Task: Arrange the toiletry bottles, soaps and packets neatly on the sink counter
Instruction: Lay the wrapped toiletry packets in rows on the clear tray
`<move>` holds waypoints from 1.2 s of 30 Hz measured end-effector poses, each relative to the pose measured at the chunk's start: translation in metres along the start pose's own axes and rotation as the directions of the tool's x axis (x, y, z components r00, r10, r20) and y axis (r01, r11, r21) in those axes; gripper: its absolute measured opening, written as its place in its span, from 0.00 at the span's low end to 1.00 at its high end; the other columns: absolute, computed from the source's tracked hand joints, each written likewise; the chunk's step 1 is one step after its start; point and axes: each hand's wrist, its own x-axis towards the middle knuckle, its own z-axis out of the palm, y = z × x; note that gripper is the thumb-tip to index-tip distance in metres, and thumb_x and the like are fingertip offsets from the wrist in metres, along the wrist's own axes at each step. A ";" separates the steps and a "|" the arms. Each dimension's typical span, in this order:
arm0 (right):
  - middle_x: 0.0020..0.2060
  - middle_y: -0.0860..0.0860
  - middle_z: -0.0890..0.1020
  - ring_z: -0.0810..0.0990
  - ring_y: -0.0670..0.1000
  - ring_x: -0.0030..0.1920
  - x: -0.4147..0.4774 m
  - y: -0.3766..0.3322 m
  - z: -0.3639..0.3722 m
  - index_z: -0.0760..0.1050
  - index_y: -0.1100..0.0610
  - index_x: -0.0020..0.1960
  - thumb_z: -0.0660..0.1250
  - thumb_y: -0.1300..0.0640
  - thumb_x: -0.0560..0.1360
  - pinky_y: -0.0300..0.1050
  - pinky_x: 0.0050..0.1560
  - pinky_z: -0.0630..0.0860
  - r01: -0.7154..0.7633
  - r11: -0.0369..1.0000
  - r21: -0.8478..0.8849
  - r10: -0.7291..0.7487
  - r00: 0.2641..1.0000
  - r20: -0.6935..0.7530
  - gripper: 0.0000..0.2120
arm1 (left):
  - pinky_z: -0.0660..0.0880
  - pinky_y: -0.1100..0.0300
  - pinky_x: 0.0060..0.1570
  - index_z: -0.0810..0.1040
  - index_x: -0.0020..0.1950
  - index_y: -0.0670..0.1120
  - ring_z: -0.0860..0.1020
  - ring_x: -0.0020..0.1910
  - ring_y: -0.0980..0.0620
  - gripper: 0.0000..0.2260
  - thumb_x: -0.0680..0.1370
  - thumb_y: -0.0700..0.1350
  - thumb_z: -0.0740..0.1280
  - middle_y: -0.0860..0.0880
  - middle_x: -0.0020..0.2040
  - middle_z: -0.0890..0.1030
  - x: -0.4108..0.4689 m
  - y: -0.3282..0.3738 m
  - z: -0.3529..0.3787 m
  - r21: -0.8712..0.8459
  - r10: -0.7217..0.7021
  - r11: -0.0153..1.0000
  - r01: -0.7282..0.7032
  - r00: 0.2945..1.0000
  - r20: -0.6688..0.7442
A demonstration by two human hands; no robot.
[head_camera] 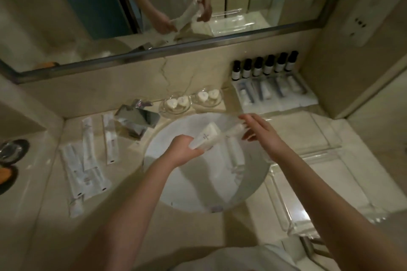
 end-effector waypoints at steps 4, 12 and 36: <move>0.48 0.49 0.83 0.82 0.51 0.48 0.005 0.014 -0.005 0.77 0.44 0.51 0.66 0.45 0.73 0.46 0.49 0.76 0.074 0.996 -0.056 -0.070 0.996 0.057 0.08 | 0.69 0.64 0.30 0.79 0.51 0.42 0.74 0.32 0.55 0.10 0.73 0.45 0.71 0.51 0.34 0.75 0.008 0.023 0.021 -0.304 -0.096 0.946 0.117 0.992 0.083; 0.42 0.54 0.82 0.81 0.50 0.42 0.026 0.015 -0.027 0.76 0.58 0.51 0.67 0.60 0.75 0.44 0.45 0.78 0.165 0.973 0.158 -0.142 0.979 -0.148 0.05 | 0.65 0.67 0.26 0.78 0.44 0.47 0.67 0.28 0.56 0.02 0.74 0.43 0.70 0.51 0.32 0.71 0.031 0.063 0.057 -0.524 -0.080 0.842 0.127 0.991 0.112; 0.51 0.54 0.78 0.74 0.56 0.55 0.078 0.102 -0.130 0.78 0.52 0.57 0.66 0.57 0.72 0.48 0.52 0.72 0.174 0.469 -0.866 0.199 0.934 0.296 0.13 | 0.70 0.58 0.36 0.73 0.44 0.48 0.71 0.30 0.53 0.03 0.77 0.45 0.64 0.49 0.33 0.74 0.089 0.108 0.076 -0.532 -0.062 0.846 0.048 0.998 -0.009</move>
